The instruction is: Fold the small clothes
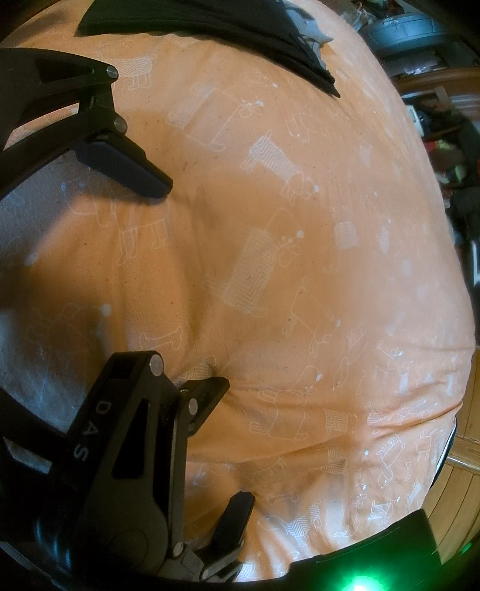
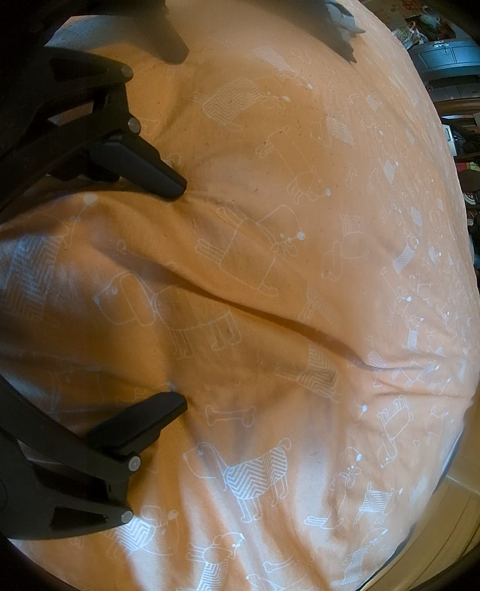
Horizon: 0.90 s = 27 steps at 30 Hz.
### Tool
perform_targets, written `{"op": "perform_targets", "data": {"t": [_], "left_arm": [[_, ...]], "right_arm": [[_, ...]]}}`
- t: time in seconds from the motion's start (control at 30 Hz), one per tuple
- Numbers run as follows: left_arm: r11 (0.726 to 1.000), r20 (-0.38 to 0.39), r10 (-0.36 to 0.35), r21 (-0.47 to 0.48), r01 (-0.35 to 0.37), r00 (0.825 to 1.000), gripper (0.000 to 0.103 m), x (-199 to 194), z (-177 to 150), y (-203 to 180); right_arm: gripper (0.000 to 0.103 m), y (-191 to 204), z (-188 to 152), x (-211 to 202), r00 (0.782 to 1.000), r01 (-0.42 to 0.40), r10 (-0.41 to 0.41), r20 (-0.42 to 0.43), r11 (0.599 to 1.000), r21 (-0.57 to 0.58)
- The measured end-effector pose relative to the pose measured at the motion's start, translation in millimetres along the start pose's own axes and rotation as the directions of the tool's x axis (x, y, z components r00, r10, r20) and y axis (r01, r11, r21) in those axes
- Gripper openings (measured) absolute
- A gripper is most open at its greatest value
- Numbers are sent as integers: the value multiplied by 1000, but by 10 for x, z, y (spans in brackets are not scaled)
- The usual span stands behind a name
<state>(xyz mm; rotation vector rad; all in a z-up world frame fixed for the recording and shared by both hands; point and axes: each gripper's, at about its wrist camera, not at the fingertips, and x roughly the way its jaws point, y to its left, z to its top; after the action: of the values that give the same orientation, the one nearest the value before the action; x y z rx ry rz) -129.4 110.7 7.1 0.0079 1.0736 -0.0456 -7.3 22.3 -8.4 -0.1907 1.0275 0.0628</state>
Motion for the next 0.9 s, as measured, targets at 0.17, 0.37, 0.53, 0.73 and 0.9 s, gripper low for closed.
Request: {"op": "perform_targets", "data": {"t": [0.17,0.37,0.53,0.73,0.9], "left_arm": [[1000,-1,-1,0,1,1000,103,0,17,3],[1000,0,0,0,0,1000,103,5,13,3],[1000,0,0,0,0,1000,103,4,9,3],[1000,0,0,0,0,1000,103,5,8,3],[1000,1,0,0,0,1000,103,5,7,4]], "right_arm": [[103,-20,-5,-1,1000,-22,22,8,1000,14],[103,-27,13,13,1000,-30,30,2,999,17],[103,-23,8,13,1000,-30,30,1,999,17],[103,-18,4,13,1000,-30,30,1,999,17],[103,-15,2,13,1000,-31,31,1,999,17]]}}
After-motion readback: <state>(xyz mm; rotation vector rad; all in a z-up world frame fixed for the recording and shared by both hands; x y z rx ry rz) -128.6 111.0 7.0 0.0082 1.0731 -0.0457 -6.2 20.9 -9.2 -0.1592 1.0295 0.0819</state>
